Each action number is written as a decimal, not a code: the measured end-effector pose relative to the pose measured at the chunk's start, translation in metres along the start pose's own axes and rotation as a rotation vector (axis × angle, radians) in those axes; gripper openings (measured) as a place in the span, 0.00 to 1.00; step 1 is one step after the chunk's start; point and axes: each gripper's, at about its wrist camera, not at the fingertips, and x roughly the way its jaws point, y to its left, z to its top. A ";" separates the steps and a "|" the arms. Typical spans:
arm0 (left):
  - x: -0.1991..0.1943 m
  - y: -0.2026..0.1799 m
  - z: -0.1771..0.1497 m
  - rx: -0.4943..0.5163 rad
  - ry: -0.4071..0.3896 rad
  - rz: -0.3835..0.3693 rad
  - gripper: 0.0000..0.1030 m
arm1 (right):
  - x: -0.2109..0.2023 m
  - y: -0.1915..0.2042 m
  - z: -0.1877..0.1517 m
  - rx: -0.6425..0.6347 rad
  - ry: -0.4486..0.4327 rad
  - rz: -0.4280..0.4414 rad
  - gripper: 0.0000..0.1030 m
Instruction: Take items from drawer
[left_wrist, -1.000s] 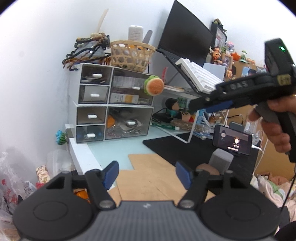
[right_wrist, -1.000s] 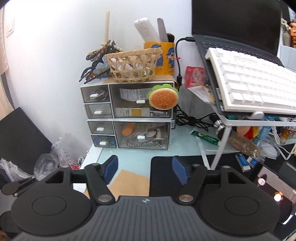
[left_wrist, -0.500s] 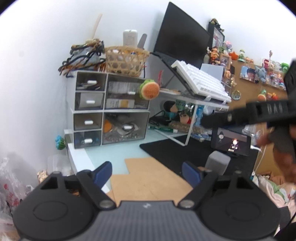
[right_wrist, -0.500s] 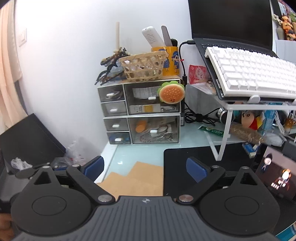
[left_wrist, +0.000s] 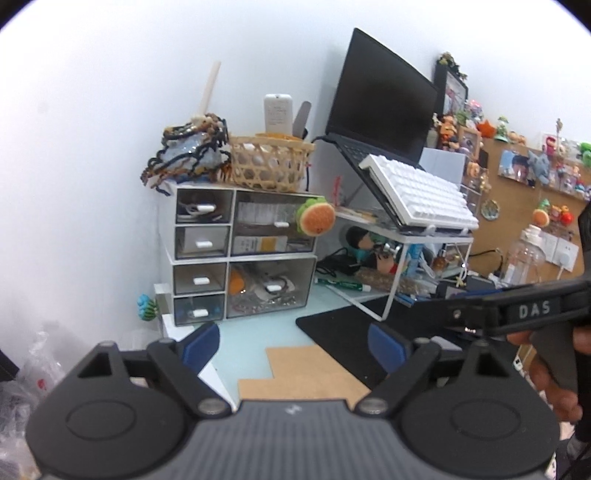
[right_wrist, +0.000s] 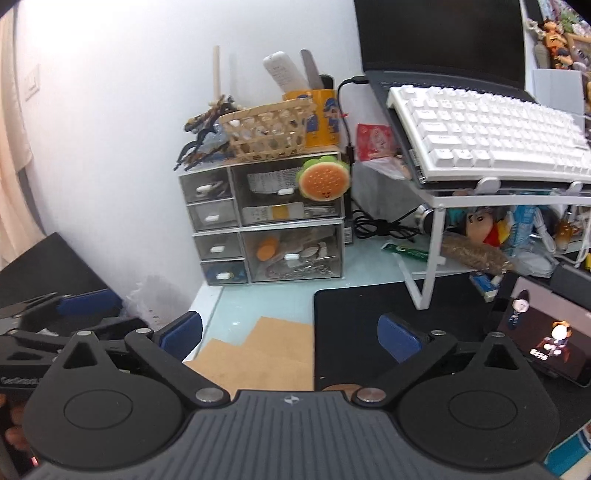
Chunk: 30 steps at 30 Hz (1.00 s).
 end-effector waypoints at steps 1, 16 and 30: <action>-0.002 -0.002 0.001 -0.004 0.002 0.005 0.89 | -0.002 0.000 0.001 0.004 -0.008 -0.003 1.00; -0.018 -0.046 -0.009 -0.026 0.077 0.111 0.99 | -0.021 -0.007 -0.038 0.001 -0.021 0.055 1.00; -0.025 -0.077 -0.024 -0.046 0.123 0.167 0.99 | -0.044 -0.027 -0.062 0.035 -0.048 0.018 1.00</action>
